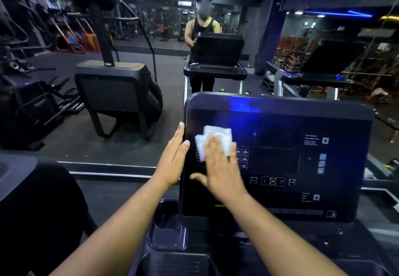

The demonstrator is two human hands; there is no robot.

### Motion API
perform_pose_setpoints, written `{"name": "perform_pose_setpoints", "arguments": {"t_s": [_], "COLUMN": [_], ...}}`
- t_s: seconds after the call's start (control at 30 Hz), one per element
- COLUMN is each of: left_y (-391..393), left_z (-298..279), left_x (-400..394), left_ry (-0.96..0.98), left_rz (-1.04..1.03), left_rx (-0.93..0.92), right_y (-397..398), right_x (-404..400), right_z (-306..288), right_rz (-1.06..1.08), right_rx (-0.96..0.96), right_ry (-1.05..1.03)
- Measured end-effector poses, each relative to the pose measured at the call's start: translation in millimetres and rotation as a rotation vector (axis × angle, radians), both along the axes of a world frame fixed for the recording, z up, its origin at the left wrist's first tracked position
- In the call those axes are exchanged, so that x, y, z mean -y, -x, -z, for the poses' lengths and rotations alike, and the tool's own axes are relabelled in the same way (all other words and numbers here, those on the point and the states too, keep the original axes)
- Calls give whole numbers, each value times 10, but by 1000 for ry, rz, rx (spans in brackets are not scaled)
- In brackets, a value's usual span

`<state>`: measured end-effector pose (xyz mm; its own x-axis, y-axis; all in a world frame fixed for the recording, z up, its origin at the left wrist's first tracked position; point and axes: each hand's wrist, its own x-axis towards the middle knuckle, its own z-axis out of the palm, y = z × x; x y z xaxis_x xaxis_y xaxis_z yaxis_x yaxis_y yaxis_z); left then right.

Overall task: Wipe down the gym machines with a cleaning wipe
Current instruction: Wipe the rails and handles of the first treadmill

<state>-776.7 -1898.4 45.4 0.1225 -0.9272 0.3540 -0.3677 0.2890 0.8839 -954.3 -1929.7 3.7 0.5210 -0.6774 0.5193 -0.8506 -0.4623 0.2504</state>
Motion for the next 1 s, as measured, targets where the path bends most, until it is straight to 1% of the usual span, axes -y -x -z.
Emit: {"name": "perform_pose_setpoints", "arguments": {"t_s": [0.03, 0.1, 0.17, 0.23, 0.3, 0.33, 0.4, 0.5, 0.57, 0.63, 0.7, 0.73, 0.83, 0.9, 0.93, 1.0], "left_y": [-7, -31, -51, -55, -43, -37, -40, -42, -20, 18, 56, 71, 98, 98, 100, 102], "left_z": [4, 40, 76, 95, 99, 94, 127, 248, 354, 469, 532, 548, 550, 533, 538, 573], "left_x": [-30, -96, -143, -158, -190, -192, -233, -302, -364, -430, -481, -492, -521, -537, -554, -572], "left_ry": [-17, -54, -82, -93, -105, -112, -130, -159, -196, -238, -260, -261, -257, -260, -266, -269], "left_rz": [16, 43, 53, 50, 40, 36, 27, 12, 16, 25, 30, 25, 19, 22, 21, 14], "left_rx": [-12, -21, 1, 6, -29, -58, -101, -161, -129, -80, -95, -102, -110, -118, -117, -116], "right_y": [-58, -85, -61, -59, -155, -212, -270, -112, 69, 207, 250, 233, 132, 48, 9, -9], "right_x": [-7, 164, 410, 601, 619, 572, 354, -112, -404, -517, -397, -297, 19, 115, 98, -37], "right_z": [23, -149, -490, -835, -934, -882, -539, 255, 695, 889, 762, 612, 43, -179, -172, 81], "right_rz": [-56, -81, -40, 15, 38, 22, -57, -162, -211, -245, -234, -196, -42, 9, 7, -55], "right_rx": [-68, -110, -84, -47, -49, -76, -130, -223, -326, -441, -494, -458, -204, -92, -66, -111], "right_ry": [26, 86, 103, 69, 45, 38, 3, -80, -142, -191, -174, -144, -38, -34, -55, -86]}}
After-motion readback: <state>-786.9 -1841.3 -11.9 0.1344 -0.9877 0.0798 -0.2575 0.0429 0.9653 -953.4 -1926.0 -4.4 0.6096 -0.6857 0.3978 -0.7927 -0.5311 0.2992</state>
